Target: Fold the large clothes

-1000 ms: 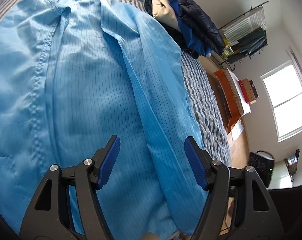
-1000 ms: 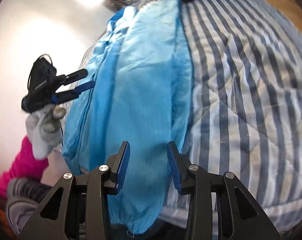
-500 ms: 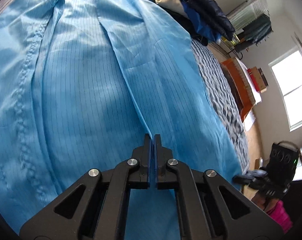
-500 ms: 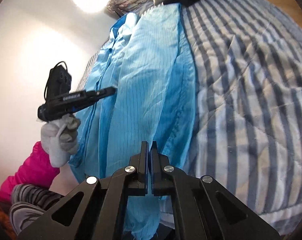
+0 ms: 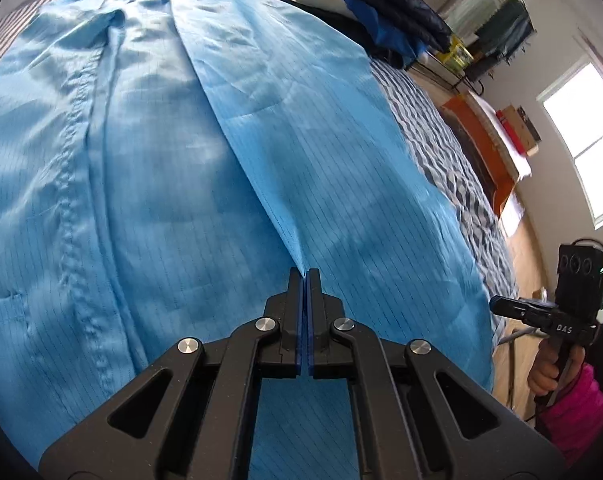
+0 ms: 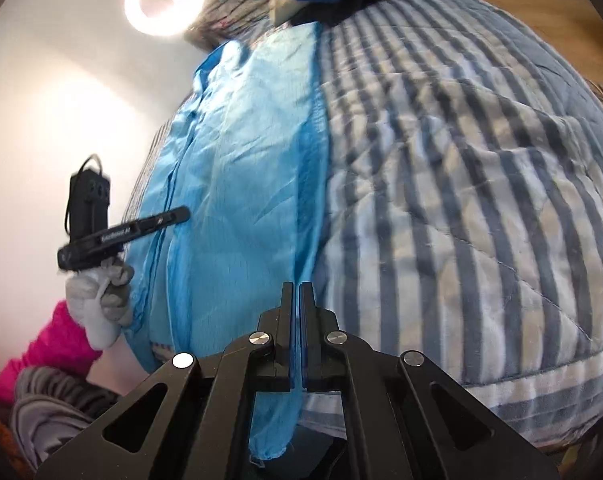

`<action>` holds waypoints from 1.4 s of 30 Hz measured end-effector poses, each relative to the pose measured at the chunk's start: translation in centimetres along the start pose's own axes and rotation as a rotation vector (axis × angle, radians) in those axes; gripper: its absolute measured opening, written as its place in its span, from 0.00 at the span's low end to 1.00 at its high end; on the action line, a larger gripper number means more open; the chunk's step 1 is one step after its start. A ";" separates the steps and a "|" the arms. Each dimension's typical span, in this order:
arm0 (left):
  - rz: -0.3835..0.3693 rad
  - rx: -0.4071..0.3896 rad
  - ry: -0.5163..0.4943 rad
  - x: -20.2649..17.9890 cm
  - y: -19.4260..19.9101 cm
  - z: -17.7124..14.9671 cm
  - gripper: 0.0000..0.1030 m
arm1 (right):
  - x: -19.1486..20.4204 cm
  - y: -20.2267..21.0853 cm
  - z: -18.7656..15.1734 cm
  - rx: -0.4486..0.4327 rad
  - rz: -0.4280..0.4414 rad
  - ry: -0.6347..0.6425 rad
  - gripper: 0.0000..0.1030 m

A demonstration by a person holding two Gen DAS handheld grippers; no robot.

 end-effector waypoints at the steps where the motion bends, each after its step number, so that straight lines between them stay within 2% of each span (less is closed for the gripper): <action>1: 0.004 -0.002 0.004 0.2 0.2 -0.1 0.00 | -0.3 -0.1 0.1 0.006 0.001 -0.017 0.01; 3: 0.015 0.005 -0.002 0.4 0.2 -0.2 0.00 | -1.0 -0.5 0.3 0.022 -0.006 -0.050 0.10; 5: 0.027 0.011 -0.015 0.4 0.0 -0.3 0.00 | -1.2 -0.7 0.4 0.018 0.019 -0.072 0.28; 6: 0.029 0.015 -0.021 0.3 -0.1 -0.4 0.00 | -1.3 -0.6 0.3 0.016 0.031 -0.080 0.30; 10: 0.052 0.032 -0.060 -0.1 -0.5 -0.8 0.00 | -0.5 -0.7 0.1 0.014 0.101 -0.085 0.31; 17: 0.062 0.025 -0.072 -0.3 0.1 -0.7 0.00 | 2.1 -2.8 1.5 0.033 0.133 -0.021 0.31; 18: 0.066 0.025 -0.074 -0.3 0.1 -0.7 0.00 | 2.3 -3.0 1.6 0.034 0.140 -0.017 0.31; 19: 0.067 0.025 -0.076 -0.3 0.2 -0.8 0.00 | 2.6 -3.3 1.8 0.036 0.134 -0.011 0.25; 20: 0.067 0.024 -0.076 -0.3 0.2 -0.8 0.00 | 2.9 -3.4 1.9 0.032 0.127 0.001 0.07; 21: 0.063 0.024 -0.074 -0.3 0.3 -0.8 0.00 | 3.2 -3.5 1.8 0.035 0.129 0.013 0.03; 26: 0.041 0.023 -0.089 -1.3 0.4 -1.0 0.00 | 3.0 -2.0 1.7 0.002 0.069 0.042 0.01; 30: 0.055 0.046 -0.111 -1.6 -0.3 -1.4 0.00 | 1.2 -1.6 1.7 -0.013 0.035 0.002 0.00; 36: 0.076 0.058 -0.134 -1.3 0.0 -2.0 0.00 | 0.1 -2.0 1.4 -0.023 0.049 -0.022 0.01; 37: 0.084 0.058 -0.140 -1.3 0.1 -1.9 0.00 | -0.2 -2.3 1.5 -0.007 0.057 -0.040 0.05; 40: 0.092 0.067 -0.150 -1.5 0.2 -1.9 0.00 | -1.6 -3.4 1.7 0.023 0.083 -0.099 0.27; 42: 0.090 0.071 -0.149 -1.4 0.4 -1.9 0.00 | -1.7 -3.6 1.7 0.023 0.130 -0.120 0.31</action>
Point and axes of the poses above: each gripper's, at about its wrist camera, not at the fingertips, and y roughly against the way its jaws point, x to its left, z to its top, the point moved 6 cm from there along -y, roughly the way its jaws point, and after that the axes turned 12 degrees about -z, right-handed, at the moved point
